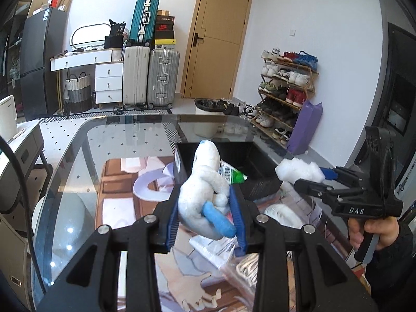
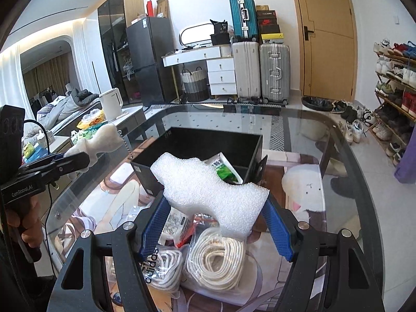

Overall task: Organize soft objects
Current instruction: 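Carry the plush toy and white foam over the black box with both grippers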

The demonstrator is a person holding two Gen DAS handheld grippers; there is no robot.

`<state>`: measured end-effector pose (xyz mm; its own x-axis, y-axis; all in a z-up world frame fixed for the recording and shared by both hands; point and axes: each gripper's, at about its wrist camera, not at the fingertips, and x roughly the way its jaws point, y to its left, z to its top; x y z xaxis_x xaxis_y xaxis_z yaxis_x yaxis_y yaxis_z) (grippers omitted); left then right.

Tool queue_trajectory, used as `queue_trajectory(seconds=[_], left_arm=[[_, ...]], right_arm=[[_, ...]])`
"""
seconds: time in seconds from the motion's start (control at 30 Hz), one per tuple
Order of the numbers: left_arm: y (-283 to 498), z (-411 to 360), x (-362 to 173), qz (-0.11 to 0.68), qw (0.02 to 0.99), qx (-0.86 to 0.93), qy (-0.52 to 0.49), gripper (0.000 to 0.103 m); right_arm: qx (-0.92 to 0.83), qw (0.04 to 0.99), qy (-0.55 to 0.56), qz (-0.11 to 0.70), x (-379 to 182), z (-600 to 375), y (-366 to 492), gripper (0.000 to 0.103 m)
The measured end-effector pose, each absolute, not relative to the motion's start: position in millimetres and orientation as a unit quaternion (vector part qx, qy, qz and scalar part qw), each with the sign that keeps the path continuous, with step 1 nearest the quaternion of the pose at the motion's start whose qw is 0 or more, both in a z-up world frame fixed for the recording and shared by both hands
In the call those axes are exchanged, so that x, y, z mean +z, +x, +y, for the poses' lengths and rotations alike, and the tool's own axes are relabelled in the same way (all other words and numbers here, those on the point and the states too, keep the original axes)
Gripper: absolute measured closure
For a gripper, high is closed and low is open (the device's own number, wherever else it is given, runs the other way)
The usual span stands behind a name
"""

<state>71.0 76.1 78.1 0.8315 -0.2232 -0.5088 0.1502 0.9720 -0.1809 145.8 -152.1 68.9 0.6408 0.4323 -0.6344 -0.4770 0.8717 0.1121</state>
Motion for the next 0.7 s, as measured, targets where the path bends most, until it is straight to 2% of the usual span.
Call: queue_trajectory(seconds=[0.7], left_arm=[[148, 53, 82, 0.279, 0.951, -0.125, -0.051, 0.069]], right_arm=[[0.255, 0.905, -0.052, 0.338, 78, -127, 190, 0.03]])
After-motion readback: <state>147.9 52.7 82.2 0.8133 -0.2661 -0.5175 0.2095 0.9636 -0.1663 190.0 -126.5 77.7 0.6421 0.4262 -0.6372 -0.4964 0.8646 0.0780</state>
